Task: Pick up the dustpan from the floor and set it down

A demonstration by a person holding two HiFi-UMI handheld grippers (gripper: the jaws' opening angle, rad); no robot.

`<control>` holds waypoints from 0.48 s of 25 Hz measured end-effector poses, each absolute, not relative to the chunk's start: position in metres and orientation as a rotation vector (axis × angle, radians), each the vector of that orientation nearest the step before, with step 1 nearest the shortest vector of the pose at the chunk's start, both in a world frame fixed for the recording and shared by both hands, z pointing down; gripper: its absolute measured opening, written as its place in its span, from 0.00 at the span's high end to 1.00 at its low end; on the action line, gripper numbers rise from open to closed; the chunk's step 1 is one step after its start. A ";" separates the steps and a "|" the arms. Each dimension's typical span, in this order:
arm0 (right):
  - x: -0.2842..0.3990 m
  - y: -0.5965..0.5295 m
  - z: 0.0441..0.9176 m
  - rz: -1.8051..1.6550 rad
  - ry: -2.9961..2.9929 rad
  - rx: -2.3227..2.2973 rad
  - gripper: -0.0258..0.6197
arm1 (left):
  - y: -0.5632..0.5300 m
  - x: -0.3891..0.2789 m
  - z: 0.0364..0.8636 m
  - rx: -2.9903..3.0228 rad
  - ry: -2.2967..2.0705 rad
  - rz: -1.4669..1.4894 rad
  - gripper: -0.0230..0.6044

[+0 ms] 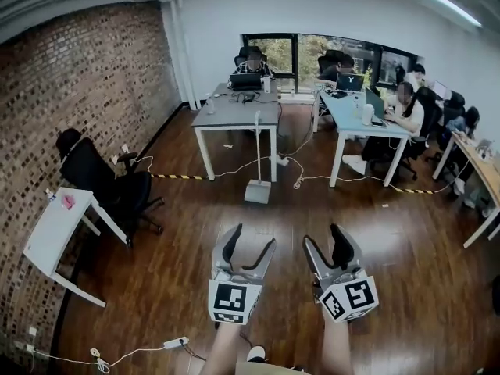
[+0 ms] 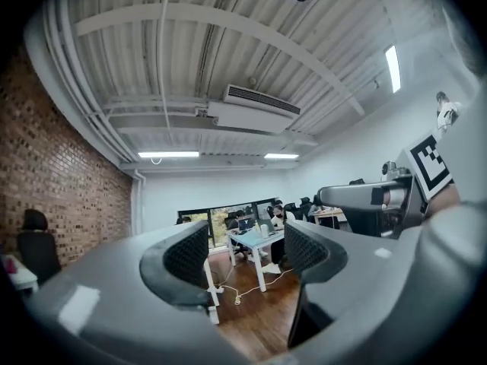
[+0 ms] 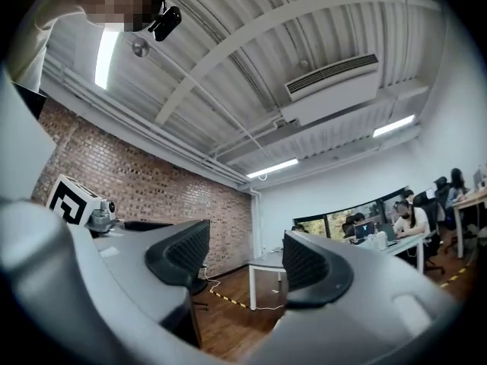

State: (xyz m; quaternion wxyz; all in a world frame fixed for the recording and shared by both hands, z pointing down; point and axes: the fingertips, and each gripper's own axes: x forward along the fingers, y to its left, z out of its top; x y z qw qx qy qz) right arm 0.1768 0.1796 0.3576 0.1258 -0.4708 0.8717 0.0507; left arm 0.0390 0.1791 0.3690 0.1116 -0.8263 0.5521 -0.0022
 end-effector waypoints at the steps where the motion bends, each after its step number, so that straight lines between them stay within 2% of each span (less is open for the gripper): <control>1: 0.157 0.174 0.354 0.158 2.556 -1.338 0.51 | 0.177 0.020 0.366 -2.404 1.648 -0.010 0.48; 8: 0.018 0.153 0.333 0.201 2.633 -1.092 0.51 | 0.182 -0.123 0.355 -2.226 1.880 0.063 0.48; 12: -0.040 0.139 0.340 0.165 2.710 -0.972 0.51 | 0.181 -0.183 0.368 -2.168 2.021 0.076 0.48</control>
